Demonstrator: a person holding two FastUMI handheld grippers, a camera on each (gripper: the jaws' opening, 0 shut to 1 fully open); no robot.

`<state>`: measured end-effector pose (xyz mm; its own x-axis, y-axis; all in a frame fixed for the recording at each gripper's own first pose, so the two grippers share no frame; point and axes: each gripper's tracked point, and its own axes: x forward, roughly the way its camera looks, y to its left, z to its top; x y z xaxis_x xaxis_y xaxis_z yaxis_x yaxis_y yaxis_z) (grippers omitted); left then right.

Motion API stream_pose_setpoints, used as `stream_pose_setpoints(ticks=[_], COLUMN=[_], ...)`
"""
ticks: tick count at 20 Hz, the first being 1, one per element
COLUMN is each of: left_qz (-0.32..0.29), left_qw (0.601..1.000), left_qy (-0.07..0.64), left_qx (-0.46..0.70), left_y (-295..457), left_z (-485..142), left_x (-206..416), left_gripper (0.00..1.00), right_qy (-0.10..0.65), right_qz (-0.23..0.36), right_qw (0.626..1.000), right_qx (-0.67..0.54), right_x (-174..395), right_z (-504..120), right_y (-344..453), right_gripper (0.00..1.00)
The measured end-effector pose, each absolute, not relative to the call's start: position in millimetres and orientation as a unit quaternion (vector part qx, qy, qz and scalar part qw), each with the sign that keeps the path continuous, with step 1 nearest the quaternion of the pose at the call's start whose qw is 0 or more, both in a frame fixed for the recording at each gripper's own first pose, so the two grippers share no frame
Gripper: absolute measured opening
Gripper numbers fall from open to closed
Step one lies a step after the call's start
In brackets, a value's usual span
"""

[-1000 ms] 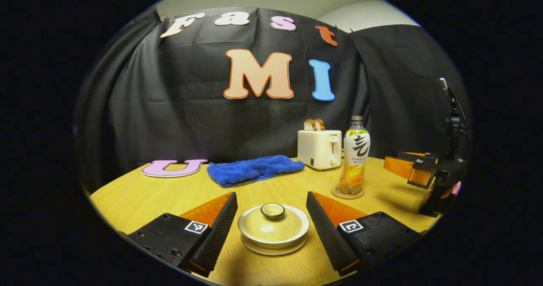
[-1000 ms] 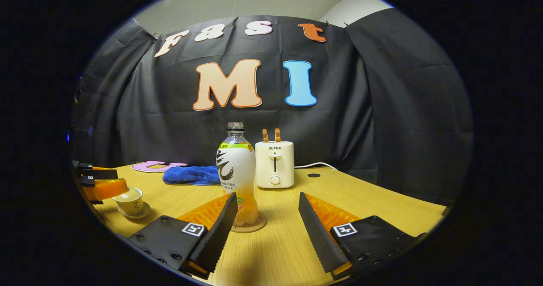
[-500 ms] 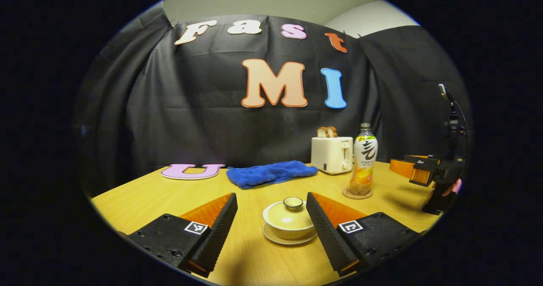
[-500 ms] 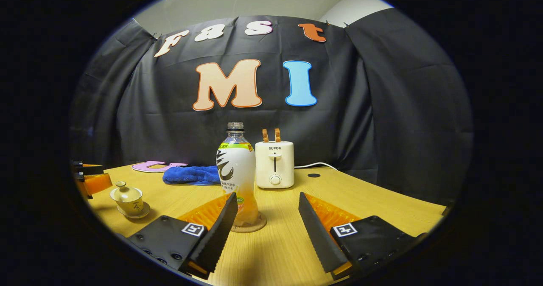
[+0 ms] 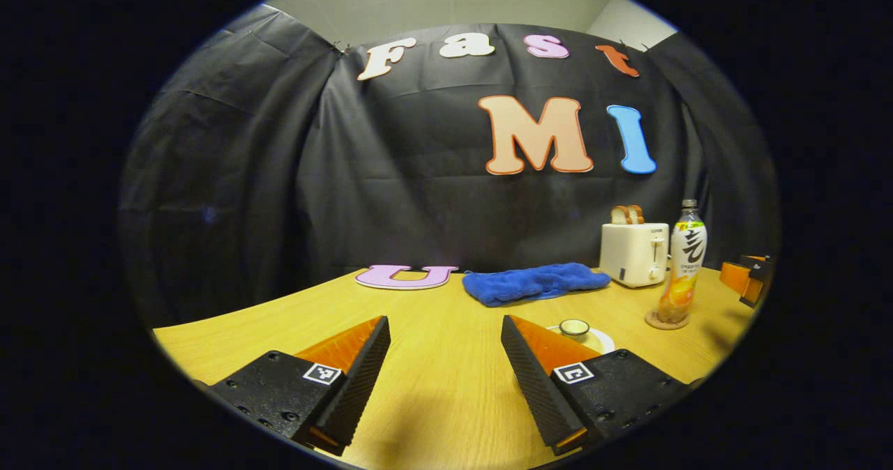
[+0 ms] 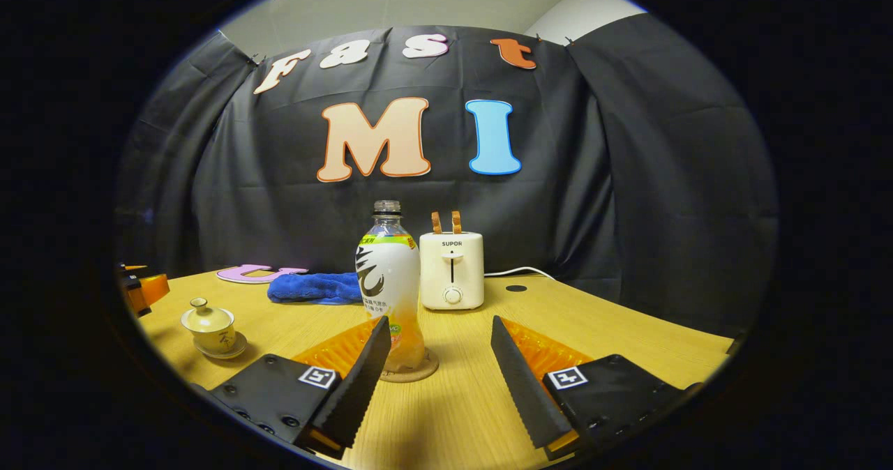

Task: Open the teacup lid with one hand, grasp the water bottle and pour water into the teacup with the other hand; after pouring, place the water bottle on the coaster and then close the teacup lid.

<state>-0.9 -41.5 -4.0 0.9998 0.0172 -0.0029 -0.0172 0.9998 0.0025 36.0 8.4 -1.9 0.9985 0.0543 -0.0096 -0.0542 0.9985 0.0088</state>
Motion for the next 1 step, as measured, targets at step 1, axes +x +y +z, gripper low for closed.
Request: stream_pose_setpoints(ticks=[1], left_qz=[0.020], left_qw=[1.000], left_qy=[0.001], left_qx=[0.002], left_y=[-37.7], left_z=[-3.3], left_x=[-1.4], left_gripper=[0.94], right_qy=[0.005], right_qz=[0.027], right_qw=[1.000], right_qx=[0.004], right_x=[36.0], right_z=[-2.0], right_y=[8.4], right_gripper=[0.93])
